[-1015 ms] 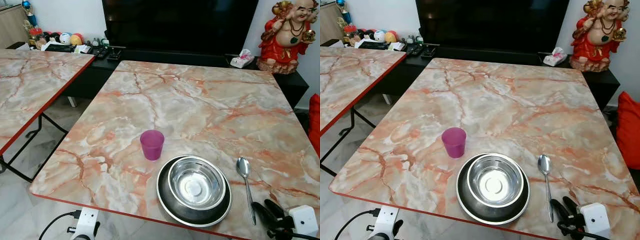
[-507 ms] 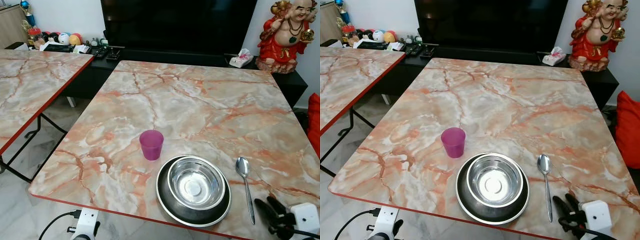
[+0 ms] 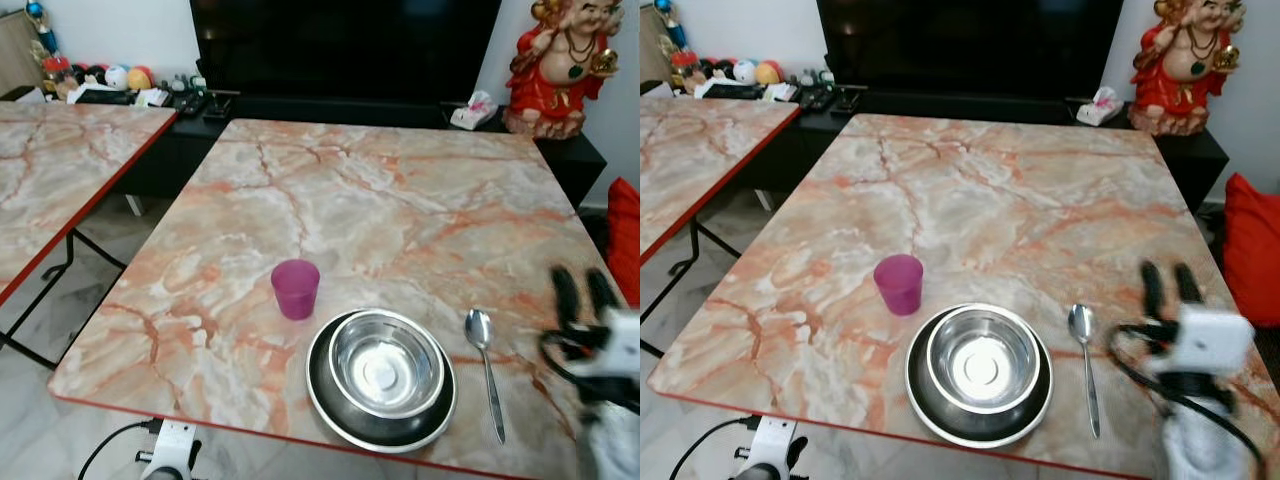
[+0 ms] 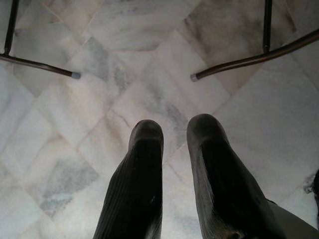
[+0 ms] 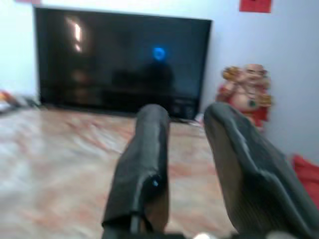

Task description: Setting the table

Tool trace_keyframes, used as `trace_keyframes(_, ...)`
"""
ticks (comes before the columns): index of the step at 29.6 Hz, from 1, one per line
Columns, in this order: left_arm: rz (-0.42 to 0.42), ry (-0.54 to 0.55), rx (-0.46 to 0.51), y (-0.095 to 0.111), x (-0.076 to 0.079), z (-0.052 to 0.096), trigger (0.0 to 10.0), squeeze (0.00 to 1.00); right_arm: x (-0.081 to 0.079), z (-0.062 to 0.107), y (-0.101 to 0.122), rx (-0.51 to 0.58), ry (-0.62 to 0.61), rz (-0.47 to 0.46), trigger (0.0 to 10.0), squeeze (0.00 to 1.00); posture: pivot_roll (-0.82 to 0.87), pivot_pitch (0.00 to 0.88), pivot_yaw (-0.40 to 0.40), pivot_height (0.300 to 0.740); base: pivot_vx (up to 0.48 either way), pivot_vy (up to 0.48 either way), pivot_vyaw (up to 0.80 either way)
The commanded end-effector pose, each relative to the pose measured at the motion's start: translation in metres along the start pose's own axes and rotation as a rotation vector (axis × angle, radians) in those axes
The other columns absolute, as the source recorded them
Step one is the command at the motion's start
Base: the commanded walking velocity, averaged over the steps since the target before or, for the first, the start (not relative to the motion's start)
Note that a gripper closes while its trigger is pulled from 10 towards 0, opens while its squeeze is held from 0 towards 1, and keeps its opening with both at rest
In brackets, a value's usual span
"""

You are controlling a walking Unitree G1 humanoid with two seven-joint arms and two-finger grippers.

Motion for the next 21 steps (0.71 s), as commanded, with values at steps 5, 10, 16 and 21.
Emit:
trace_keyframes(5, 0.020, 0.007, -0.026, -0.006, -0.003, 0.001, 10.0, 0.00, -0.019, -0.011, 0.000, 0.022, -0.003, -0.030, 10.0, 0.00, 0.05, 0.000, 0.011, 0.740, 0.000, 0.246, 0.00)
trace_keyframes(10, 0.025, 0.012, -0.026, -0.007, -0.003, 0.002, 10.0, 0.00, -0.024, -0.019, 0.004, 0.044, -0.042, -0.027, 10.0, 0.00, 0.05, 0.000, 0.005, 0.740, 0.000, 0.333, 0.00)
trace_keyframes(16, 0.028, 0.014, -0.024, -0.008, -0.003, 0.002, 10.0, 0.00, -0.027, -0.028, 0.019, 0.119, -0.057, -0.002, 10.0, 0.00, 0.05, 0.000, 0.002, 0.740, 0.000, 0.334, 0.00)
trace_keyframes(21, 0.032, 0.017, -0.014, -0.007, -0.001, 0.002, 10.0, 0.00, -0.039, -0.036, 0.031, 0.188, -0.047, 0.039, 10.0, 0.00, 0.06, 0.000, -0.004, 0.740, 0.000, 0.334, 0.00)
Point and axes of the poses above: a point about 5 cm out from each wrist's last joint towards the gripper, its own z axis pointing back from the gripper into the wrist, its own y axis along the axis of the wrist's last joint, x = y × z, the point moved 1 cm from there along -z, pointing out of the wrist towards the gripper, and after that the axes turned 11 degrees about -z, right-handed, at the moved point
